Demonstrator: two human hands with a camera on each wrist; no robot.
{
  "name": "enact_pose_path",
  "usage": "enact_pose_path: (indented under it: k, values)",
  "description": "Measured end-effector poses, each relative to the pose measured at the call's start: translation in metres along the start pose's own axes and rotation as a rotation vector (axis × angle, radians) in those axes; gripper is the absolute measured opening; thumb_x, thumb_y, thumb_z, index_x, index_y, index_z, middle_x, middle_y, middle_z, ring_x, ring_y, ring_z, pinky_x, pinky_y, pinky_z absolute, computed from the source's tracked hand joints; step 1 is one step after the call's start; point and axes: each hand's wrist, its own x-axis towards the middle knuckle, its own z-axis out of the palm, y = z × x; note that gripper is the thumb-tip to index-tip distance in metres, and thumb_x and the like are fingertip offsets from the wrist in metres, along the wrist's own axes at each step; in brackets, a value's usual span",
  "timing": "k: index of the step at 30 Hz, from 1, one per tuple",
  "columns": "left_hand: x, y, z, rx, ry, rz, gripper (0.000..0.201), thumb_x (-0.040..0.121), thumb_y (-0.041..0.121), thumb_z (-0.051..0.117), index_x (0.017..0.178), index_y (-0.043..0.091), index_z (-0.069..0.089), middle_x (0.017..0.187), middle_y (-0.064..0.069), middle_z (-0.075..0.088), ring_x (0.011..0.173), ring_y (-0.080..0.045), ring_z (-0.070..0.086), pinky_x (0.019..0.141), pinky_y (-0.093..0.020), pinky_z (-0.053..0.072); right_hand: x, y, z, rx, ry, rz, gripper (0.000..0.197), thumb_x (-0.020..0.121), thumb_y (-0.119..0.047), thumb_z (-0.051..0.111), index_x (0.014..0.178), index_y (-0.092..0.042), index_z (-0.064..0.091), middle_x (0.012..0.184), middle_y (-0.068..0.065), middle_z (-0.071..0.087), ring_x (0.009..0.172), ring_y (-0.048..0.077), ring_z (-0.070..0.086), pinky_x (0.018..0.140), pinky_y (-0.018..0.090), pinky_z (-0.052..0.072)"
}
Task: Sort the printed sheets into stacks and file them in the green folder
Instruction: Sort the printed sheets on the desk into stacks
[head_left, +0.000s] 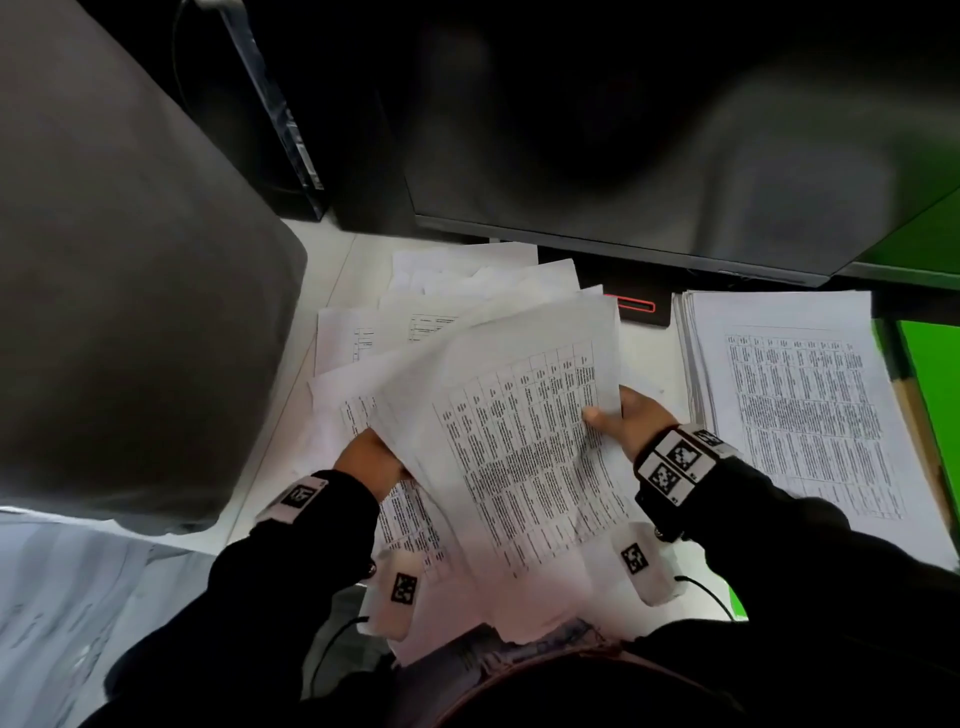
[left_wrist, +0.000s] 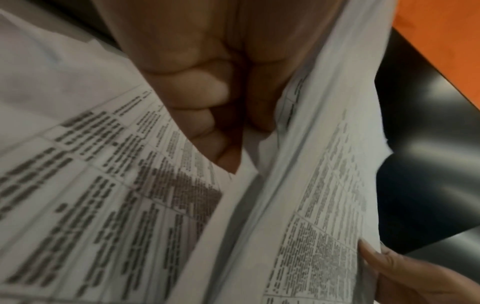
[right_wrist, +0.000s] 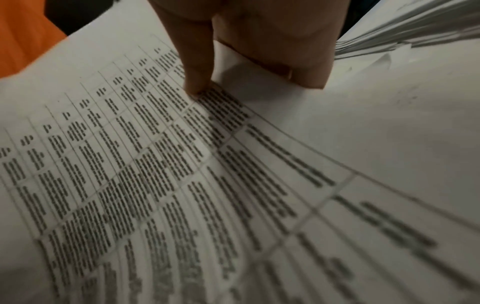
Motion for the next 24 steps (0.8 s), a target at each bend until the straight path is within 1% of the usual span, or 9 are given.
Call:
enact_pose_path:
  k: [2,4,5,9,11,14,17,20,24]
  values:
    - [-0.003,-0.005,-0.002,-0.033,0.003,-0.048,0.038,0.083,-0.01,0.057,0.119,0.0,0.053,0.108,-0.012,0.058,0.073,0.0,0.067,0.07,-0.013,0.051,-0.002,0.001,0.0,-0.003,-0.013,-0.024,0.022,0.09,-0.032,0.056,0.11,-0.023,0.058,0.095,-0.01,0.061,0.095,0.015,0.057,0.086,0.024,0.037]
    - [-0.005,-0.006,-0.002,0.019,-0.007,-0.065,0.043,0.086,-0.009,0.055,0.128,-0.01,0.045,0.127,-0.023,0.053,0.108,-0.028,0.06,0.089,-0.027,0.047,-0.002,0.0,-0.001,-0.009,-0.048,-0.043,0.024,0.089,-0.034,0.057,0.111,-0.026,0.058,0.097,-0.012,0.062,0.095,0.011,0.057,0.091,0.027,0.039]
    - [-0.004,-0.009,-0.002,0.045,-0.027,-0.049,0.041,0.088,-0.011,0.049,0.128,-0.014,0.042,0.133,-0.03,0.047,0.109,-0.037,0.055,0.089,-0.028,0.046,-0.002,0.0,-0.001,0.003,-0.064,-0.043,0.023,0.088,-0.034,0.058,0.11,-0.027,0.059,0.096,-0.014,0.062,0.094,0.009,0.057,0.093,0.028,0.039]
    - [-0.005,-0.01,-0.002,0.022,0.017,-0.086,0.04,0.095,-0.01,0.034,0.134,-0.018,0.029,0.141,-0.033,0.035,0.131,-0.042,0.034,0.097,-0.03,0.028,-0.002,-0.006,0.001,0.035,-0.08,-0.053,0.016,0.087,-0.032,0.06,0.102,-0.028,0.063,0.085,-0.021,0.062,0.085,0.001,0.057,0.09,0.026,0.039]
    - [-0.004,-0.009,-0.007,-0.003,0.047,-0.075,0.045,0.092,-0.008,0.045,0.135,-0.005,0.035,0.131,-0.023,0.048,0.127,-0.038,0.042,0.093,-0.034,0.038,-0.001,-0.008,0.0,0.052,-0.024,-0.04,0.024,0.086,-0.03,0.063,0.107,-0.021,0.067,0.089,-0.014,0.065,0.088,0.009,0.06,0.087,0.024,0.04]
    - [0.002,-0.015,-0.015,-0.077,0.092,0.013,0.021,0.088,0.001,0.055,0.095,0.019,0.061,0.089,-0.002,0.062,0.097,-0.024,0.056,0.07,-0.027,0.049,0.003,-0.005,-0.009,0.092,0.12,0.021,0.029,0.085,-0.024,0.065,0.111,-0.013,0.066,0.085,-0.008,0.063,0.075,0.008,0.058,0.064,0.015,0.039]
    - [0.008,-0.039,-0.029,-0.055,0.287,0.003,0.016,0.085,0.014,0.059,0.089,0.027,0.066,0.093,-0.001,0.066,0.084,-0.02,0.057,0.084,-0.036,0.049,0.01,0.01,-0.016,0.028,0.188,0.089,0.038,0.084,-0.026,0.066,0.118,-0.017,0.056,0.099,0.002,0.067,0.064,0.006,0.054,0.053,0.015,0.034]
    - [0.016,-0.068,-0.037,0.018,0.395,-0.12,0.021,0.078,0.023,0.067,0.099,0.021,0.065,0.097,-0.003,0.068,0.091,-0.024,0.063,0.089,-0.032,0.047,0.015,0.026,-0.016,0.033,0.265,0.195,0.057,0.08,-0.023,0.069,0.129,-0.019,0.04,0.114,0.011,0.066,0.073,0.019,0.056,0.057,0.022,0.04]
    - [0.015,-0.074,-0.031,-0.08,0.431,-0.17,0.032,0.075,0.026,0.071,0.104,0.021,0.06,0.088,0.001,0.066,0.08,-0.027,0.066,0.09,-0.039,0.051,0.018,0.046,-0.013,-0.13,0.159,0.275,0.059,0.08,-0.036,0.068,0.129,-0.011,0.048,0.123,0.011,0.061,0.093,0.025,0.059,0.082,0.029,0.045]
